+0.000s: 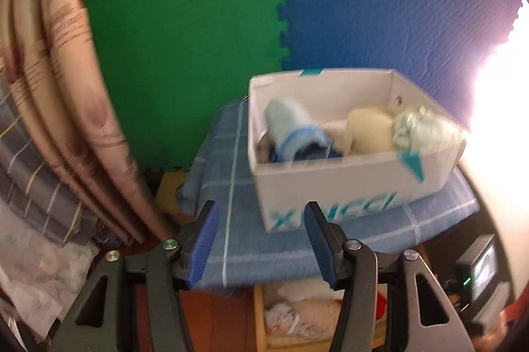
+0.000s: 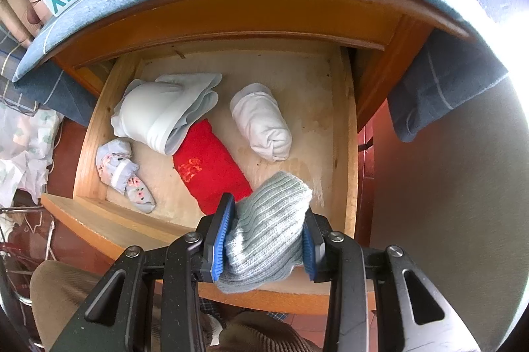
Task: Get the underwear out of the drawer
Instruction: 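Move the open left gripper back over the drawer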
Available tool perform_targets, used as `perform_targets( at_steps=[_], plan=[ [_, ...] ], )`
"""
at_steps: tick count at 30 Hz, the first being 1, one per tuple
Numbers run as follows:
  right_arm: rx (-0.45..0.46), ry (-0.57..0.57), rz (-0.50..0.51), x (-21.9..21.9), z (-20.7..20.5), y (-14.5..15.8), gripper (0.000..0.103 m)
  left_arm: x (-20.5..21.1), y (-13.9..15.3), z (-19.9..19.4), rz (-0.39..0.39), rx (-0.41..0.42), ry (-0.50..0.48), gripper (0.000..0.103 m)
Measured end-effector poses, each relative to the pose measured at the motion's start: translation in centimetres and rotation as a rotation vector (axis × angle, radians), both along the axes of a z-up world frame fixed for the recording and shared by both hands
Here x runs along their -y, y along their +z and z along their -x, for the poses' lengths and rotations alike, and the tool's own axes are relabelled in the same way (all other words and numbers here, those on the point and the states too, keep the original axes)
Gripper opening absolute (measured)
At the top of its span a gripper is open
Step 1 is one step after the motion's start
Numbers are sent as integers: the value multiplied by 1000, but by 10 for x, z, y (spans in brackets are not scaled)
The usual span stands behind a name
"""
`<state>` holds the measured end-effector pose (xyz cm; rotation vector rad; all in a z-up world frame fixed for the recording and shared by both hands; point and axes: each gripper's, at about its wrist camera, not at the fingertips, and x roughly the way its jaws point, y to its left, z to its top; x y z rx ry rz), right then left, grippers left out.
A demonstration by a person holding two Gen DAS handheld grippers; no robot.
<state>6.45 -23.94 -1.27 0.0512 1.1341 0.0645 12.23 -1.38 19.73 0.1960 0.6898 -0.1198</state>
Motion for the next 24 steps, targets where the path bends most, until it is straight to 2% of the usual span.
perform_targets(
  at_steps=[7, 14, 24],
  plan=[
    [57, 2, -27, 3, 5, 10, 34, -8, -64, 44, -21, -25, 81, 56],
    [117, 25, -18, -2, 10, 31, 34, -4, -121, 66, 23, -118, 128, 56],
    [254, 63, -37, 5, 20, 119, 34, -8, -159, 69, 81, -174, 187, 56]
  ],
)
